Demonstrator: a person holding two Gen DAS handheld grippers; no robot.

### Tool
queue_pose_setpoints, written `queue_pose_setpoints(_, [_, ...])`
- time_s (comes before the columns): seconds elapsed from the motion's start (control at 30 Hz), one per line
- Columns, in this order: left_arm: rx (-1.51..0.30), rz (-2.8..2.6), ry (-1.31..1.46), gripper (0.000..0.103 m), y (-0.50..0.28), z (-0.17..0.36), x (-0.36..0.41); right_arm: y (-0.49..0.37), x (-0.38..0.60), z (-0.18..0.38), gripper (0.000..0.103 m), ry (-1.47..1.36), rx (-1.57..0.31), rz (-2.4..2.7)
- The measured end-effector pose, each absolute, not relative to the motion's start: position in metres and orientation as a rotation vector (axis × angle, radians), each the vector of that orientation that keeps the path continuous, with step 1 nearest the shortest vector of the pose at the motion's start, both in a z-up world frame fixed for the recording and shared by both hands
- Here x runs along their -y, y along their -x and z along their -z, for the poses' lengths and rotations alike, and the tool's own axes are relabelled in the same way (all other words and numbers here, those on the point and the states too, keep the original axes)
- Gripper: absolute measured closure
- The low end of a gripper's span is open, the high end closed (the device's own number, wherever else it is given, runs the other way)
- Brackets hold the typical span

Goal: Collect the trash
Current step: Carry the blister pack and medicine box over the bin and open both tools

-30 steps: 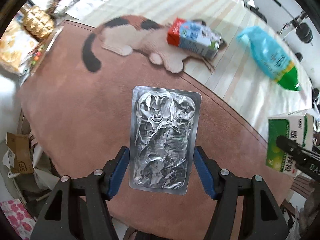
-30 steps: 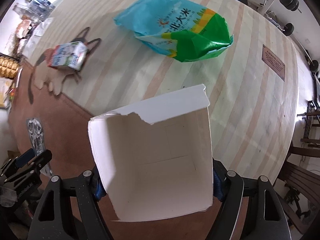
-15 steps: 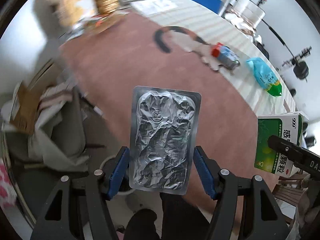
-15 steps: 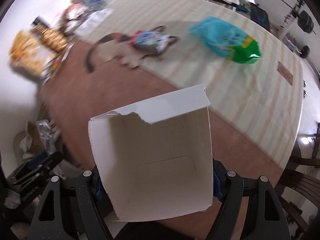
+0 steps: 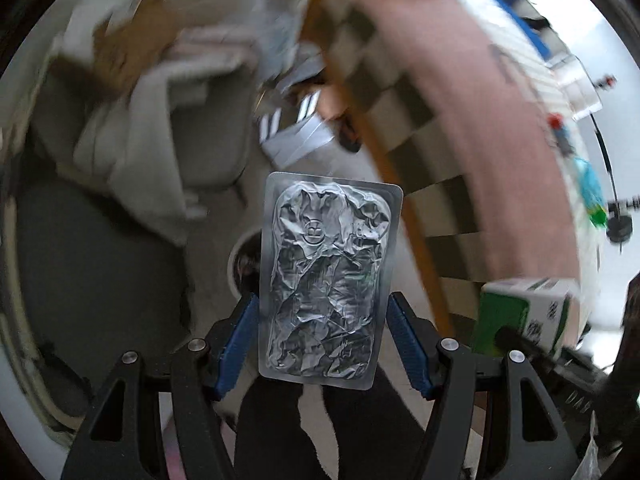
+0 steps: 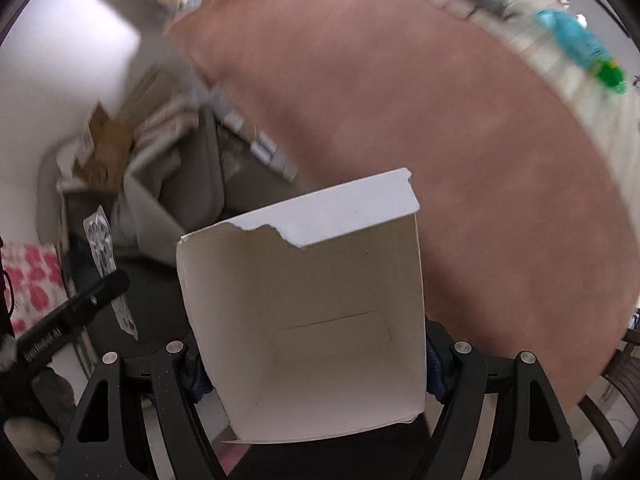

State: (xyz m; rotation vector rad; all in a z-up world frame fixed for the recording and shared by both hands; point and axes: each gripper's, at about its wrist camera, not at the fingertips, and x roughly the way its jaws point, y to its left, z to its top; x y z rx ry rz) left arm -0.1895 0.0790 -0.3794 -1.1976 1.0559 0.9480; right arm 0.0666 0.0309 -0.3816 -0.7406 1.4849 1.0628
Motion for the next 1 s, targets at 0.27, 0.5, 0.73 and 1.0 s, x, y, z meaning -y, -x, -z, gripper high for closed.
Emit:
queue_pose_setpoints(0.27, [-1.036, -0.925, 1.476, 0.04, 0.229, 0.551, -0.104, -0.014, -0.057, 0.551, 0.023, 0.836, -1.604, -1.06])
queue_pose_setpoints(0.5, [-1.115, -0.909, 1.547, 0.015, 0.239, 0.7, -0.117, 0.001, -0.09, 0.711, 0.021, 0.899, -1.653, -1.08])
queue_pose_setpoints(0.73, [-1.167, -0.999, 1.486, 0.003, 0.252, 0.73, -0.113, 0.018, -0.099, 0.784, 0.0, 1.004, -1.652, -1.145])
queue_pose_setpoints(1.0, [-1.278, -1.172, 1.25, 0.003, 0.266, 0.692, -0.093, 0.032, -0.092, 0.762, 0.0, 1.146, -1.492, -1.091])
